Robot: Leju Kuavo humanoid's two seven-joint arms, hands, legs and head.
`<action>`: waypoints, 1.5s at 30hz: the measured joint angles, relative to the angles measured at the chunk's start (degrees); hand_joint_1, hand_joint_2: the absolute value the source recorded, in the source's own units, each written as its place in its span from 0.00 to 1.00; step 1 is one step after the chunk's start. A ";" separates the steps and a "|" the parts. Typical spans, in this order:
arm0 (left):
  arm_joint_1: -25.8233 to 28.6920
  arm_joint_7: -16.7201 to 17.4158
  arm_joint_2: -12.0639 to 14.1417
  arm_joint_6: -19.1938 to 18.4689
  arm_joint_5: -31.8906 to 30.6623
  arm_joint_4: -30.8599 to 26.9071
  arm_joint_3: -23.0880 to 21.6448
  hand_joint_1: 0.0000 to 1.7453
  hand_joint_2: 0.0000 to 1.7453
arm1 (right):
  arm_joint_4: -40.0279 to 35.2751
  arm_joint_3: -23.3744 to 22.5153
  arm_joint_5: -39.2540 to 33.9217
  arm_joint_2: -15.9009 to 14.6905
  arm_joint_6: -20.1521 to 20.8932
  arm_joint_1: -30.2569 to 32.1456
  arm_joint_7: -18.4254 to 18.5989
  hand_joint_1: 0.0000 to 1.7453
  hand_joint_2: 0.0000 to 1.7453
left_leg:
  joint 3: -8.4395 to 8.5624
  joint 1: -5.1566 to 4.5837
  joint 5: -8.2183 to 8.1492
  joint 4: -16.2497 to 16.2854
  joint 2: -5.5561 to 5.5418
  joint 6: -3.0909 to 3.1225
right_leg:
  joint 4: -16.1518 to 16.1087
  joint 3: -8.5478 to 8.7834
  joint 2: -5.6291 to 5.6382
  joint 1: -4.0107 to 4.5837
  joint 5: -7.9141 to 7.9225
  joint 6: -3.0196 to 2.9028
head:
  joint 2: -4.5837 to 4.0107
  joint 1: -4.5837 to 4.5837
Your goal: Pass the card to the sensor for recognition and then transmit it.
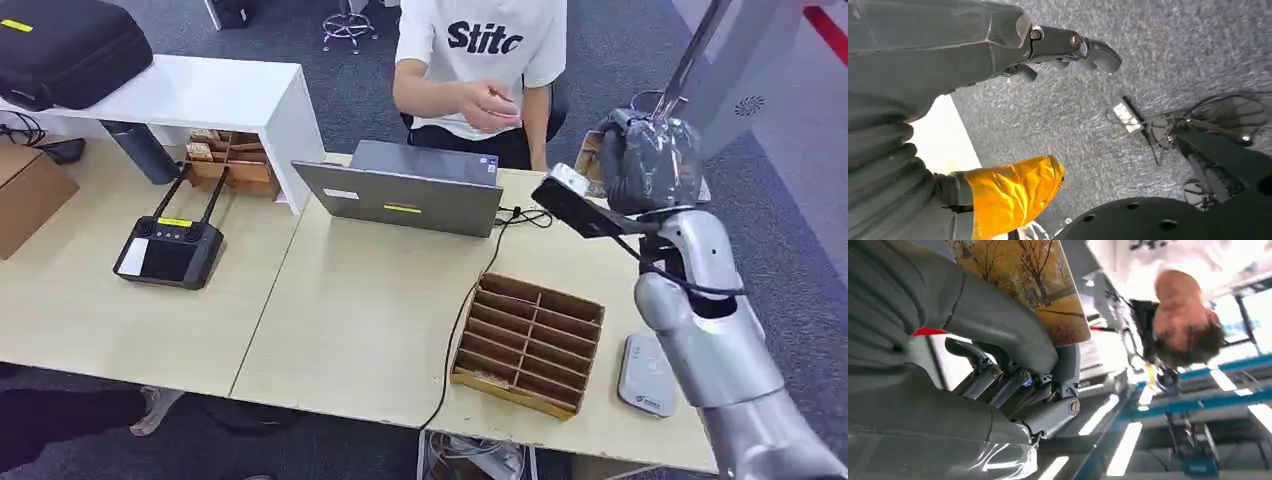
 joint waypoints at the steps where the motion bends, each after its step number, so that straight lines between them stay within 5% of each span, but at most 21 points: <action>1: -0.38 0.24 0.00 0.11 -0.02 0.00 -0.39 0.00 1.00 | 3.51 0.71 0.32 0.89 1.36 -2.63 0.72 1.00 1.00 | 0.01 0.00 0.04 0.00 -0.02 0.01 | 0.00 -0.01 -0.01 0.00 0.02 0.01 | 0.00 0.00; 11: -1.24 0.65 0.00 0.22 -0.02 0.00 -1.62 0.00 1.00 | 18.96 3.74 0.92 5.44 3.23 -13.20 2.12 1.00 1.00 | -0.02 0.02 0.13 0.00 -0.12 -0.07 | -0.01 -0.02 -0.07 0.01 0.07 0.01 | 0.00 0.02; 24: -1.24 0.65 0.00 0.24 -0.02 0.00 -1.68 0.00 1.00 | 22.37 4.98 1.16 6.40 3.45 -14.23 2.20 1.00 1.00 | -0.02 0.02 0.13 0.00 -0.14 -0.07 | -0.01 -0.03 -0.09 0.01 0.07 0.02 | 0.00 0.00; 29: -1.72 1.70 -0.13 -0.11 -0.02 0.00 -1.66 0.00 1.00 | 24.60 6.14 3.19 8.01 8.86 -16.27 4.32 1.00 1.00 | -0.02 0.02 0.13 0.00 -0.10 -0.07 | 0.00 -0.04 -0.05 0.01 0.07 0.02 | 0.00 0.00; 35: -1.76 2.32 -0.37 -0.39 -0.02 0.00 -1.66 0.00 1.00 | 27.79 8.13 4.57 10.16 9.92 -17.46 5.24 1.00 1.00 | -0.02 0.02 0.13 0.00 -0.11 -0.07 | 0.00 -0.04 -0.05 0.01 0.07 0.02 | 0.00 0.00; 36: -1.70 2.36 -0.39 -0.24 -0.02 0.00 -1.66 0.00 1.00 | 28.12 8.30 4.76 10.34 9.92 -17.47 5.26 0.00 1.00 | -0.02 0.02 0.13 0.00 -0.11 -0.07 | 0.00 -0.03 -0.06 0.01 0.07 0.02 | 0.00 0.00; 45: -0.94 1.97 -0.42 -0.20 -0.02 0.00 -1.66 0.00 1.00 | 27.22 9.55 3.73 11.36 8.45 -15.74 4.72 0.00 1.00 | -0.01 0.02 0.13 0.00 -0.10 -0.07 | -0.01 -0.05 -0.05 0.01 0.07 0.02 | 0.00 0.00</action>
